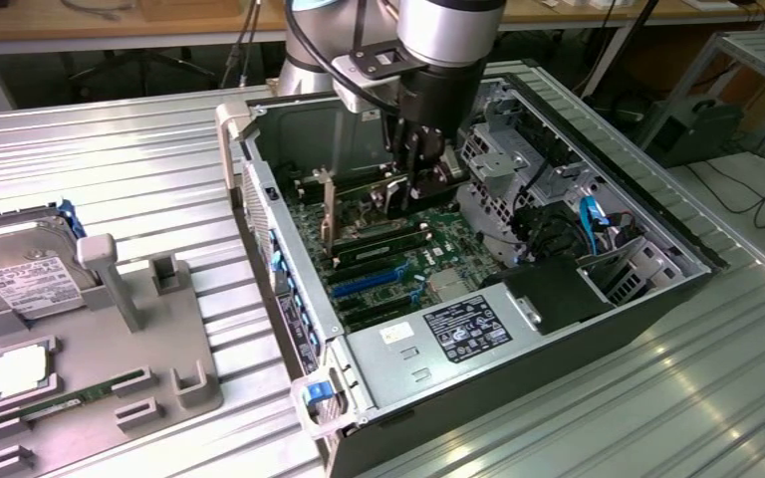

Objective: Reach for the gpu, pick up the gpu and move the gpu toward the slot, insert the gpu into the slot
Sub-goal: 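Insert the gpu into the slot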

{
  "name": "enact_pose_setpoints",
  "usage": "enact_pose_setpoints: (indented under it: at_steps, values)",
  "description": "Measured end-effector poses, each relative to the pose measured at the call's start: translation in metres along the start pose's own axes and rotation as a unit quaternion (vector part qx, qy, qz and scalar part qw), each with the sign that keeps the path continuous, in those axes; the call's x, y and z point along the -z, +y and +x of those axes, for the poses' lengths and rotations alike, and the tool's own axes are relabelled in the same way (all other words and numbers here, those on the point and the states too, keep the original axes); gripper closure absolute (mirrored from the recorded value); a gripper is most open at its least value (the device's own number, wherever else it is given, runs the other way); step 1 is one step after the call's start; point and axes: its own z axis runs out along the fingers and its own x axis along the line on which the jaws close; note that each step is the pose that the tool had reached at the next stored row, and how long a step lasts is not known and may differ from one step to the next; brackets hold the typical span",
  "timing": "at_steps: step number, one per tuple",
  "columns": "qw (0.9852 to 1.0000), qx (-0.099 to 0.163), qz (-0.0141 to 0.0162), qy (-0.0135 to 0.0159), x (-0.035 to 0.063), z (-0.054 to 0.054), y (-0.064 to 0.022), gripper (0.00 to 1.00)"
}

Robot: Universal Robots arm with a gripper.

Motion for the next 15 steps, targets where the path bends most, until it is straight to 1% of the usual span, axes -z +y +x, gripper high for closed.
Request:
enact_pose_setpoints:
  at_steps: [1,2,8,11,13,15]
  values:
    - [1.0,0.0,0.0001,-0.0016,-0.0006,0.0,0.0,0.72]
    - [1.0,0.001,0.0002,-0.0023,-0.0011,0.0,0.0,0.72]
    - [1.0,-0.003,0.0003,-0.0022,-0.0029,0.006,0.0007,0.72]
    - [0.9998,-0.017,0.0005,-0.0013,-0.0044,0.006,0.0009,0.72]
    - [0.9997,-0.026,-0.0012,-0.001,-0.0053,0.007,0.0009,0.72]
    - [0.9996,-0.027,-0.0041,-0.0009,-0.0062,0.01,0.0011,0.72]
